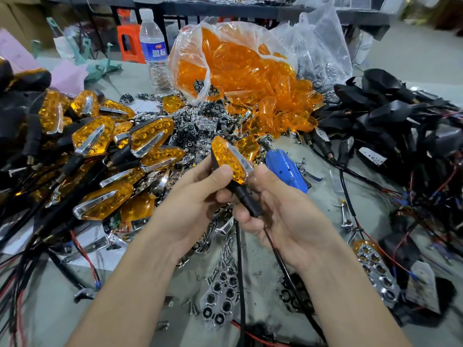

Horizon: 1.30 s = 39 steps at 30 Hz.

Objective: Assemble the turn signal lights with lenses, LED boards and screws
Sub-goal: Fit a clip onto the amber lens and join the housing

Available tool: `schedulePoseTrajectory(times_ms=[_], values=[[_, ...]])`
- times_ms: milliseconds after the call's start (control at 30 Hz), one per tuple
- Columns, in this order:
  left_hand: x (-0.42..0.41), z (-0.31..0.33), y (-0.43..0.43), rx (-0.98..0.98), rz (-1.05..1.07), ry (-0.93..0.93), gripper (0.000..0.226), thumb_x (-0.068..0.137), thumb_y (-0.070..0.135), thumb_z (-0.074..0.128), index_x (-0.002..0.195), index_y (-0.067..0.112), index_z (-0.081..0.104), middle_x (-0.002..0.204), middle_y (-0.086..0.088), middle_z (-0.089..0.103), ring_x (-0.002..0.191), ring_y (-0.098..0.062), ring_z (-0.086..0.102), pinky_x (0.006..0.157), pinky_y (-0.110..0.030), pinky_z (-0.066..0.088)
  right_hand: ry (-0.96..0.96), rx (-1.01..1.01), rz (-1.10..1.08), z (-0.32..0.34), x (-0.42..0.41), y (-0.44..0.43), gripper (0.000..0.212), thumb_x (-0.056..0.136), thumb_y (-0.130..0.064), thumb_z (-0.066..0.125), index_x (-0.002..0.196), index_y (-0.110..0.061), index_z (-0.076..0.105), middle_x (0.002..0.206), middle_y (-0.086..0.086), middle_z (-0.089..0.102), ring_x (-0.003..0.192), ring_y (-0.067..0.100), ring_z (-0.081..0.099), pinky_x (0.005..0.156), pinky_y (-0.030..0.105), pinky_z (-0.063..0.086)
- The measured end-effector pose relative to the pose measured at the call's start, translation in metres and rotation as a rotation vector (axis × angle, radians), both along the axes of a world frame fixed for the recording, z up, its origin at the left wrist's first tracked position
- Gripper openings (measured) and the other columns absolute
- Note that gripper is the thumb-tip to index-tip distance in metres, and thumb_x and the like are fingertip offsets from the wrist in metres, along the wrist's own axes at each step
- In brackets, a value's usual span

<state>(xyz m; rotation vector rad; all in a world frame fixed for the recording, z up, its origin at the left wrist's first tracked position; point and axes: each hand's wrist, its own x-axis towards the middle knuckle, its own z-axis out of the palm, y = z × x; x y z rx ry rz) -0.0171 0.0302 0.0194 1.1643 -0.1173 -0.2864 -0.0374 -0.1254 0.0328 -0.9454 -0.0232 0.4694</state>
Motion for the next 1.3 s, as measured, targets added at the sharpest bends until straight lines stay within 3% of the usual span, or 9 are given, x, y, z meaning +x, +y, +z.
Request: schedulePoseTrajectory(times_ms=[167,367,433,533,600,700,900,1067,1300], values=[[-0.001,-0.003,0.000,0.005,0.013,0.012,0.057,0.082,0.029,0.070,0.127,-0.004,0.061,0.066,0.008,0.060,0.064,-0.016,0.040,0.063,-0.024,0.048,0.046,-0.037,-0.050,-0.006,0.001,0.004,0.033,0.080,-0.033,0.066,0.083,-0.004,0.082,0.083,0.022,0.071,0.051,0.017,0.058,0.039,0.017,0.041],[-0.001,-0.003,0.003,0.043,-0.012,-0.013,0.040,0.087,0.019,0.070,0.125,0.005,0.068,0.087,-0.012,0.070,0.065,-0.016,0.050,0.068,-0.031,0.051,0.142,-0.010,0.007,-0.005,0.003,-0.001,0.044,0.081,-0.029,0.067,0.116,-0.002,0.070,0.096,0.024,0.069,0.058,0.019,0.060,0.047,0.020,0.048],[-0.001,-0.001,0.001,0.092,-0.005,-0.041,0.036,0.086,0.020,0.063,0.120,0.017,0.072,0.099,-0.020,0.073,0.062,-0.015,0.060,0.064,-0.031,0.052,0.136,0.024,0.033,-0.006,0.003,-0.001,0.047,0.084,-0.030,0.064,0.124,-0.004,0.067,0.102,0.025,0.068,0.063,0.021,0.062,0.051,0.023,0.051],[-0.002,-0.001,-0.002,0.205,0.018,-0.085,0.034,0.082,0.024,0.057,0.109,0.035,0.075,0.085,-0.006,0.071,0.057,-0.014,0.055,0.063,-0.040,0.048,0.083,0.027,0.031,-0.007,0.002,0.002,0.043,0.087,-0.035,0.062,0.120,-0.007,0.069,0.094,0.020,0.071,0.063,0.021,0.061,0.053,0.024,0.049],[-0.004,-0.001,-0.006,0.194,0.036,-0.121,0.028,0.086,0.030,0.058,0.109,0.036,0.073,0.077,-0.001,0.069,0.055,-0.015,0.052,0.058,-0.036,0.050,0.055,0.045,0.000,-0.009,0.002,0.006,0.036,0.086,-0.033,0.063,0.107,-0.008,0.077,0.087,0.019,0.070,0.059,0.020,0.059,0.050,0.023,0.046],[-0.009,-0.002,-0.014,0.264,0.192,-0.209,0.026,0.093,0.044,0.057,0.108,0.025,0.068,0.082,-0.017,0.072,0.041,-0.016,0.053,0.040,-0.025,0.046,0.035,0.072,-0.061,-0.011,0.002,0.015,0.031,0.083,-0.031,0.065,0.096,-0.007,0.079,0.075,0.013,0.067,0.055,0.018,0.058,0.047,0.022,0.044],[-0.006,-0.010,-0.019,0.423,0.438,-0.361,0.016,0.096,0.044,0.054,0.093,0.031,0.064,0.065,-0.004,0.064,0.039,-0.021,0.055,0.037,-0.034,0.044,0.055,0.069,-0.138,-0.016,0.002,0.028,0.042,0.079,-0.032,0.065,0.105,0.001,0.067,0.069,0.010,0.061,0.050,0.014,0.055,0.043,0.021,0.042],[-0.003,-0.010,-0.012,0.449,0.345,-0.280,0.017,0.096,0.045,0.053,0.101,0.037,0.068,0.055,0.013,0.053,0.039,-0.006,0.046,0.037,-0.024,0.039,0.097,0.036,-0.069,-0.020,0.006,0.028,0.052,0.080,-0.037,0.064,0.118,-0.002,0.067,0.084,0.014,0.063,0.060,0.018,0.060,0.051,0.027,0.048],[-0.006,0.002,-0.009,0.274,0.311,-0.240,0.021,0.094,0.031,0.059,0.091,0.016,0.072,0.072,-0.008,0.069,0.047,-0.029,0.058,0.043,-0.033,0.051,-0.068,-0.091,-0.043,-0.018,0.005,0.010,0.032,0.089,-0.023,0.070,0.114,-0.003,0.068,0.087,0.012,0.066,0.065,0.020,0.054,0.056,0.028,0.039]])
